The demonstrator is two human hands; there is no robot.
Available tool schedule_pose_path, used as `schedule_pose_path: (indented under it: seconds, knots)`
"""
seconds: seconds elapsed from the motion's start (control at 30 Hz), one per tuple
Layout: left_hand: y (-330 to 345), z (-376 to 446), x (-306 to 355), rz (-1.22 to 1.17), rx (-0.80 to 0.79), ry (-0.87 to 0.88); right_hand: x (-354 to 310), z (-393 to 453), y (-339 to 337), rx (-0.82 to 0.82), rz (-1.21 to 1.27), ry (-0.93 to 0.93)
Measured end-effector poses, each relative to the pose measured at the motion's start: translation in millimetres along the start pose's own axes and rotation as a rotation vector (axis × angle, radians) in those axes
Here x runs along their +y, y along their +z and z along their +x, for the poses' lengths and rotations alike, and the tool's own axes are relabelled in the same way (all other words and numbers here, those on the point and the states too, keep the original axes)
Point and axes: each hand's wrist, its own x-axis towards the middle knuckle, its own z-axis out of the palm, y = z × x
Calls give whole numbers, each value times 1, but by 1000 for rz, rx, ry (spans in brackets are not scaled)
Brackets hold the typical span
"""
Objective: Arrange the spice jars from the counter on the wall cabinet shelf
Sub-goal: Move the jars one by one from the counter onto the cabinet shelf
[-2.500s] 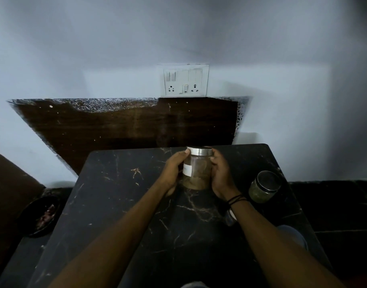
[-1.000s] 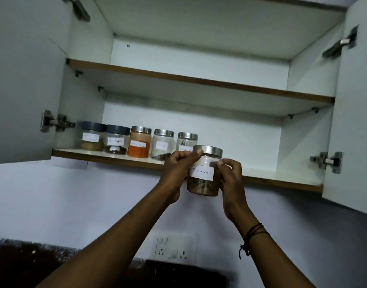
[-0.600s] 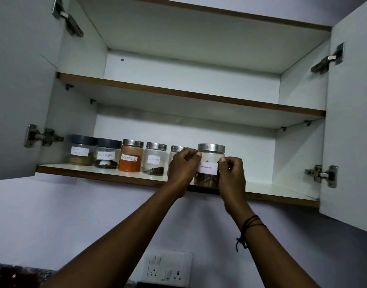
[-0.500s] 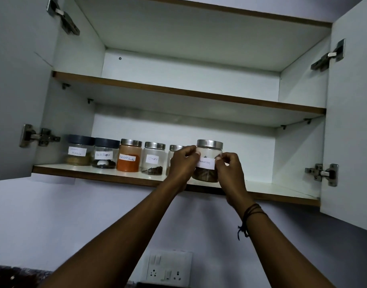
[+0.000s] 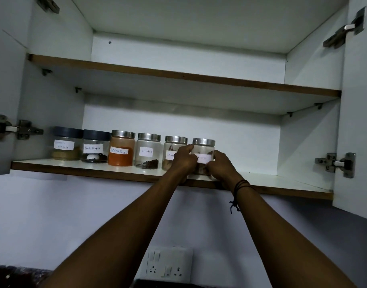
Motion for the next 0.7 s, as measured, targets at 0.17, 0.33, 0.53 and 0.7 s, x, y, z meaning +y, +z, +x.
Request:
schedule_pose_path:
  seconds: [0.17,0.33,0.53,0.7]
  knots:
    - [1,-4,-4,108,43,14,3,-5,2,22,-69,-11]
    - [1,-30,-1,123,104,182,2,-33,-4,148,-86,-81]
    - [11,-100,-24,-78,102,336,31,-109,-7,244,10,-135]
    - [44,-170,-70,-38,-54,171,79,-177,5,161,-27,-16]
